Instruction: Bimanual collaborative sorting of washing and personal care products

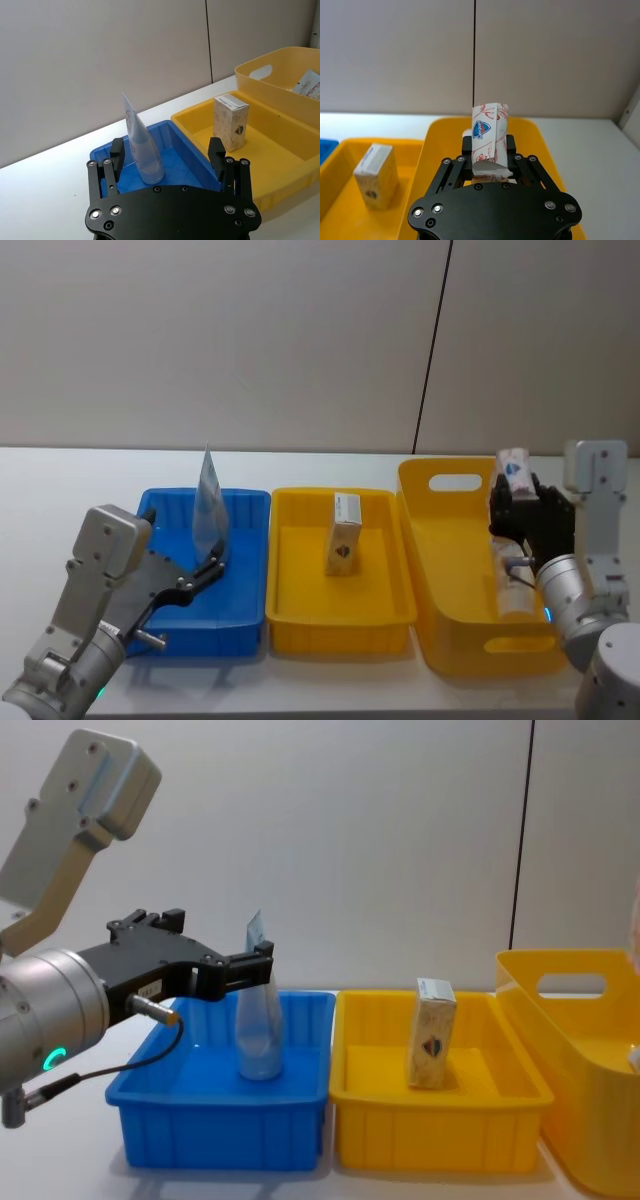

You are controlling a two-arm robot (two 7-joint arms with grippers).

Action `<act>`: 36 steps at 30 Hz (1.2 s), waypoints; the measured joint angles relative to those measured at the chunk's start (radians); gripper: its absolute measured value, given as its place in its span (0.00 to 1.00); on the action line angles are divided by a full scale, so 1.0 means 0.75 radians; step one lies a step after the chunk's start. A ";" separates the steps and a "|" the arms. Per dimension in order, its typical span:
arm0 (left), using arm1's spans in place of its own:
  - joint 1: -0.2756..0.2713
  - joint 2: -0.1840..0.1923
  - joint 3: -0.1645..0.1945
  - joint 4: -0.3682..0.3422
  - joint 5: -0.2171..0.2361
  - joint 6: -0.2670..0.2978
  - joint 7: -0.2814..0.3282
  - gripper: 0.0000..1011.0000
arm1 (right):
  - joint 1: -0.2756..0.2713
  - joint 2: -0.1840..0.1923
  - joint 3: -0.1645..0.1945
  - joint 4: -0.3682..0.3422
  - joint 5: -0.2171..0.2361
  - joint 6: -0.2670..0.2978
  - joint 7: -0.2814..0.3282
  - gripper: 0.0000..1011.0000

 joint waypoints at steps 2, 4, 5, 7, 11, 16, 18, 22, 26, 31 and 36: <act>0.000 0.000 0.000 0.000 0.000 0.000 0.000 0.99 | 0.002 0.003 0.000 0.004 0.003 0.025 0.010 0.32; 0.000 0.000 0.000 0.000 0.000 0.000 0.000 0.99 | 0.006 0.008 0.000 0.012 0.008 0.069 0.026 0.32; 0.000 0.000 0.000 0.000 0.000 0.000 0.000 0.99 | 0.008 0.010 0.000 0.015 0.010 0.082 0.031 0.32; 0.000 0.000 0.000 0.000 0.000 0.000 0.000 0.99 | 0.014 0.014 -0.002 0.023 0.014 0.124 0.049 0.32; 0.000 0.000 0.000 0.000 0.000 0.000 0.000 0.99 | 0.023 0.020 -0.006 0.042 0.019 0.177 0.073 0.32; 0.000 0.000 0.000 0.000 0.000 0.000 0.000 0.99 | 0.033 0.025 -0.011 0.061 0.024 0.229 0.098 0.48; 0.000 0.000 0.000 0.000 0.000 0.000 0.000 0.99 | 0.035 0.026 -0.012 0.065 0.024 0.240 0.104 0.52; 0.000 0.000 0.000 0.000 0.000 0.000 0.000 0.99 | 0.039 0.028 -0.014 0.073 0.027 0.264 0.114 0.65; 0.000 0.000 0.000 0.000 0.000 0.000 0.000 0.99 | 0.042 0.029 -0.015 0.079 0.029 0.280 0.122 0.80; 0.000 0.000 0.000 0.000 0.000 0.000 0.000 0.99 | 0.045 0.030 -0.016 0.085 0.030 0.295 0.130 0.91; 0.000 0.000 0.000 0.000 0.000 0.000 0.000 0.99 | 0.044 0.030 -0.014 0.084 0.030 0.285 0.137 0.99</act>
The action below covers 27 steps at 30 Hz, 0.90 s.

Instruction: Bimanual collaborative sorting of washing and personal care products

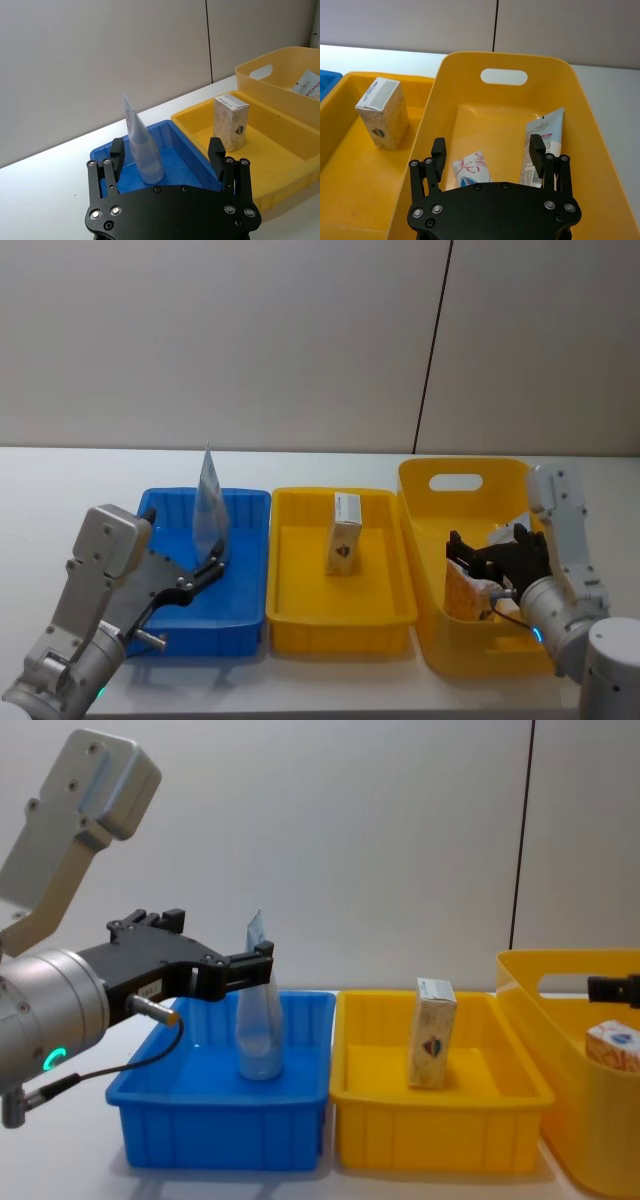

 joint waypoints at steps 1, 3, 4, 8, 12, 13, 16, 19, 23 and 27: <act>0.000 0.000 0.000 0.000 0.000 0.000 0.000 0.99 | -0.001 0.000 0.001 -0.001 0.000 -0.005 0.001 0.99; 0.000 0.000 0.000 0.000 0.000 0.000 0.000 0.99 | -0.004 -0.001 0.003 -0.006 0.001 -0.024 0.006 0.99; 0.000 0.000 0.000 0.000 0.000 0.000 0.000 0.99 | -0.005 -0.001 0.005 -0.007 0.001 -0.032 0.007 0.99; 0.000 0.000 0.000 0.000 0.000 0.000 0.000 0.99 | -0.011 -0.003 0.013 -0.018 0.002 -0.076 0.016 0.99; 0.000 0.000 0.000 0.000 0.000 0.000 0.000 0.99 | -0.018 -0.005 0.023 -0.033 0.006 -0.126 0.026 0.99; 0.000 0.000 0.000 0.000 0.000 0.000 0.000 0.99 | -0.022 -0.006 0.028 -0.040 0.009 -0.149 0.031 0.99; 0.000 0.000 0.000 0.000 0.000 0.000 0.000 0.99 | -0.027 -0.007 0.035 -0.049 0.014 -0.181 0.038 0.99; 0.000 0.000 0.000 0.000 0.000 0.000 0.000 0.99 | -0.034 -0.009 0.045 -0.063 0.022 -0.230 0.051 0.99; 0.000 0.000 0.000 0.000 0.000 0.000 0.000 0.99 | -0.042 -0.013 0.062 -0.082 0.036 -0.312 0.072 0.99; 0.000 0.000 0.000 0.000 0.000 0.000 0.000 0.99 | -0.048 -0.017 0.078 -0.098 0.048 -0.377 0.091 0.99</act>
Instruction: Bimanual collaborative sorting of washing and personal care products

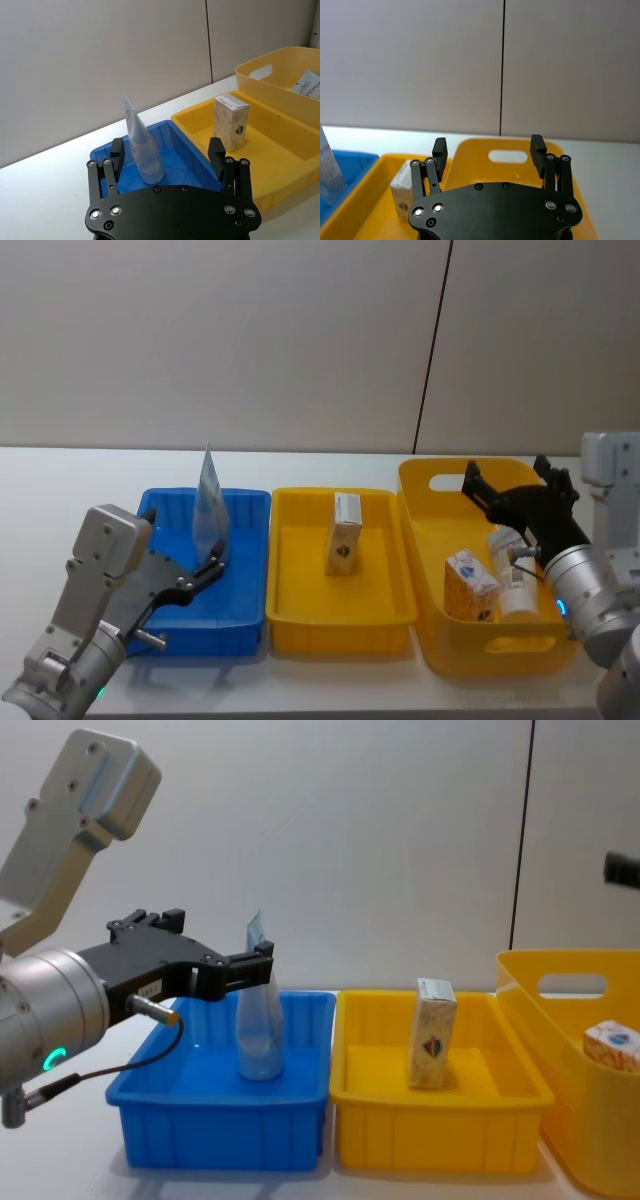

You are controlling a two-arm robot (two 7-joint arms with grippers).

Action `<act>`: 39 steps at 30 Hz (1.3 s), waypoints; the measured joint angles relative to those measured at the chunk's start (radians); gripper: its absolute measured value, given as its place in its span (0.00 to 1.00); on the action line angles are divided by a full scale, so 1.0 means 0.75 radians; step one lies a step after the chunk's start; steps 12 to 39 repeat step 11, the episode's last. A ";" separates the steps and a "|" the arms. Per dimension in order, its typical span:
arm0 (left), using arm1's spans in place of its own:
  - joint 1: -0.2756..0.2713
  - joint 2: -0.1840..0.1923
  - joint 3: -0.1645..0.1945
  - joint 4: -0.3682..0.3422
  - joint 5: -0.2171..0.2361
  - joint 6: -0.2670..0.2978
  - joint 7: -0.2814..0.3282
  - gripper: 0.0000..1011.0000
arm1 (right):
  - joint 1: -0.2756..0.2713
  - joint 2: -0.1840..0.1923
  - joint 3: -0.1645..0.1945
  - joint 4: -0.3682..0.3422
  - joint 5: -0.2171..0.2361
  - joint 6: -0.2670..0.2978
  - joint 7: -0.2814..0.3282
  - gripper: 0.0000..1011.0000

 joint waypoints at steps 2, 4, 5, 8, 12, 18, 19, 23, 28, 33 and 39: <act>0.000 0.000 0.000 0.000 0.000 0.000 0.000 0.99 | -0.002 -0.003 0.008 -0.008 0.009 -0.039 0.011 0.99; 0.000 0.000 0.000 0.000 0.000 0.000 0.000 0.99 | -0.005 -0.006 0.018 -0.017 0.019 -0.081 0.025 0.99; 0.000 0.000 0.000 0.000 0.000 0.000 0.000 0.99 | -0.005 -0.007 0.021 -0.019 0.022 -0.094 0.029 0.99; 0.000 0.000 0.000 0.000 0.000 0.000 0.000 0.99 | -0.006 -0.011 0.032 -0.029 0.037 -0.149 0.046 0.99; 0.000 0.000 0.000 0.000 0.000 0.000 0.000 0.99 | -0.006 -0.013 0.044 -0.040 0.054 -0.197 0.062 0.99; 0.000 0.000 0.000 0.000 0.000 0.000 0.000 0.99 | -0.006 -0.013 0.044 -0.040 0.054 -0.197 0.062 0.99; 0.000 0.000 0.000 0.000 0.000 0.000 0.000 0.99 | -0.006 -0.013 0.044 -0.040 0.054 -0.197 0.062 0.99; 0.000 0.000 0.000 0.000 0.000 0.000 0.000 0.99 | -0.006 -0.013 0.044 -0.040 0.054 -0.197 0.062 0.99; 0.000 0.000 0.000 0.000 0.000 0.000 0.000 0.99 | -0.006 -0.013 0.044 -0.040 0.054 -0.197 0.062 0.99; 0.000 0.000 0.000 0.000 0.000 0.000 0.000 0.99 | -0.006 -0.013 0.044 -0.040 0.054 -0.197 0.062 0.99; 0.000 0.000 0.000 0.000 0.000 0.000 0.000 0.99 | -0.006 -0.013 0.044 -0.040 0.054 -0.197 0.062 0.99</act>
